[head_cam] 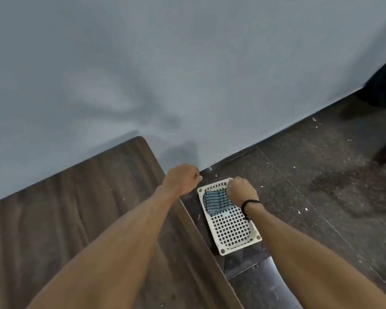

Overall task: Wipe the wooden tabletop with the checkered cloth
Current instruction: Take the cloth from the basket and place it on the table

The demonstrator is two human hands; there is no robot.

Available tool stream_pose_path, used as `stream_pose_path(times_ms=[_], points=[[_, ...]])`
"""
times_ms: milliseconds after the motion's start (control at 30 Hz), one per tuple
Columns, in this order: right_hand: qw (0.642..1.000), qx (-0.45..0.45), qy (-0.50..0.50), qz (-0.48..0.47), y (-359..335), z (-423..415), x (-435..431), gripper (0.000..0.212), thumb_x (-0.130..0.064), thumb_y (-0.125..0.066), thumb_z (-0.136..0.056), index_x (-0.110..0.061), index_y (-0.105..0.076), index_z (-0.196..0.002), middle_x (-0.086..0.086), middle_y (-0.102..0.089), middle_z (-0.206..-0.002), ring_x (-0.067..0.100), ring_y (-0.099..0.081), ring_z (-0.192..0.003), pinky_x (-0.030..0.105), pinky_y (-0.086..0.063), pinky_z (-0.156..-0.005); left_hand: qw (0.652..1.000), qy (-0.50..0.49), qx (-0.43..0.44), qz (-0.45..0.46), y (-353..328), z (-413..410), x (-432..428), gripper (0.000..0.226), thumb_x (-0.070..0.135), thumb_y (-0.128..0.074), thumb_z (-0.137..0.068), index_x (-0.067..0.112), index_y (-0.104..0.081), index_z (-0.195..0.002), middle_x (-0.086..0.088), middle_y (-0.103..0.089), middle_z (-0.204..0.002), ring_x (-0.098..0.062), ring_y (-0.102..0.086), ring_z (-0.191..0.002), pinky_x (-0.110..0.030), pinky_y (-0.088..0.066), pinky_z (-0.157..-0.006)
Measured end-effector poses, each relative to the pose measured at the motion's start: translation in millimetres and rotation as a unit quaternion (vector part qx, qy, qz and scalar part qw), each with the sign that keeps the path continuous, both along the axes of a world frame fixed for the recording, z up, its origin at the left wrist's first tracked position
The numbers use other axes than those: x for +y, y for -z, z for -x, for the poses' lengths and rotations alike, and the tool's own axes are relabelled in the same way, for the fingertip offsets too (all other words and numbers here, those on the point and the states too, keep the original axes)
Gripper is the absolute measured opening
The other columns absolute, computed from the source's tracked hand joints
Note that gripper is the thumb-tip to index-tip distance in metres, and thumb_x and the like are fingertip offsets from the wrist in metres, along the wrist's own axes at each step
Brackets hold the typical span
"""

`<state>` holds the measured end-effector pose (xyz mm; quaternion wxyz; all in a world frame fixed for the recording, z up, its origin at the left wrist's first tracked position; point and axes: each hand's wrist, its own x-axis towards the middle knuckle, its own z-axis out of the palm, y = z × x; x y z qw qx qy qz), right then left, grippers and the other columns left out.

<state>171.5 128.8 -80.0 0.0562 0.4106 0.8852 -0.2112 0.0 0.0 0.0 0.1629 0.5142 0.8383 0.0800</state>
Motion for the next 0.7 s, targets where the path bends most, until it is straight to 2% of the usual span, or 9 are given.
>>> stream_pose_path(times_ms=[67,133,233,300,367,533,600,700], points=[[0.999,-0.031,-0.01,0.026,26,-3,13,0.023,-0.01,-0.042,-0.096,-0.006,-0.064,-0.097,0.01,-0.059,-0.11,0.034,-0.058,-0.099,0.042,-0.051,-0.08,1.0,0.003,-0.008,0.028,21,-10,22,0.026,0.039,-0.051,-0.096,0.021,-0.07,-0.093,-0.001,-0.07,-0.1,-0.026,-0.064,-0.095,-0.037,-0.05,-0.081],[0.994,-0.076,-0.047,0.059,53,-5,20,0.028,-0.01,-0.046,-0.096,-0.011,-0.066,-0.116,0.01,-0.059,-0.126,0.032,-0.059,-0.108,0.045,-0.054,-0.089,0.997,0.006,-0.025,0.067,40,-18,37,0.024,0.034,-0.05,-0.096,0.02,-0.07,-0.095,0.0,-0.07,-0.1,-0.025,-0.064,-0.094,-0.038,-0.05,-0.081],[0.989,-0.081,-0.08,0.091,93,-3,33,0.033,-0.009,-0.05,-0.095,-0.013,-0.061,-0.126,0.007,-0.041,-0.15,0.032,-0.052,-0.121,0.047,-0.051,-0.096,0.99,0.019,-0.056,0.131,70,-18,58,0.02,0.031,-0.054,-0.092,0.02,-0.069,-0.1,0.0,-0.069,-0.106,-0.025,-0.064,-0.099,-0.039,-0.051,-0.085],[0.989,-0.068,-0.073,0.113,114,-1,39,0.034,-0.011,-0.05,-0.095,-0.016,-0.057,-0.128,0.005,-0.032,-0.157,0.033,-0.046,-0.127,0.049,-0.05,-0.099,0.979,0.023,-0.074,0.189,85,-16,67,0.027,0.038,-0.058,-0.092,0.022,-0.066,-0.112,0.0,-0.066,-0.117,-0.024,-0.061,-0.107,-0.042,-0.049,-0.091],[0.988,-0.06,-0.067,0.127,129,3,44,0.044,-0.012,-0.051,-0.095,-0.018,-0.048,-0.138,0.003,-0.023,-0.161,0.032,-0.038,-0.134,0.051,-0.047,-0.103,0.97,0.033,-0.082,0.227,96,-12,77,0.038,0.041,-0.059,-0.092,0.022,-0.059,-0.125,-0.001,-0.061,-0.126,-0.023,-0.058,-0.113,-0.043,-0.047,-0.095],[0.983,-0.08,-0.07,0.15,154,8,51,0.067,-0.013,-0.059,-0.094,-0.017,-0.027,-0.154,0.002,-0.01,-0.165,0.035,-0.029,-0.141,0.053,-0.044,-0.107,0.963,0.033,-0.085,0.252,120,-12,93,0.044,0.039,-0.058,-0.093,0.021,-0.054,-0.133,-0.002,-0.055,-0.137,-0.023,-0.052,-0.122,-0.044,-0.045,-0.099],[0.986,-0.084,-0.069,0.129,158,11,51,0.064,-0.011,-0.058,-0.094,-0.015,-0.029,-0.152,0.007,-0.015,-0.161,0.035,-0.03,-0.138,0.049,-0.047,-0.104,0.962,0.026,-0.095,0.256,128,-14,97,0.049,0.04,-0.059,-0.094,0.022,-0.05,-0.138,-0.003,-0.05,-0.142,-0.024,-0.05,-0.127,-0.045,-0.043,-0.102],[0.99,-0.091,-0.069,0.085,155,19,53,0.043,-0.008,-0.051,-0.096,-0.01,-0.043,-0.139,0.013,-0.03,-0.151,0.035,-0.036,-0.129,0.047,-0.048,-0.101,0.962,0.021,-0.101,0.253,133,-16,100,0.05,0.039,-0.059,-0.094,0.022,-0.049,-0.139,-0.004,-0.05,-0.141,-0.025,-0.05,-0.126,-0.045,-0.044,-0.101]])
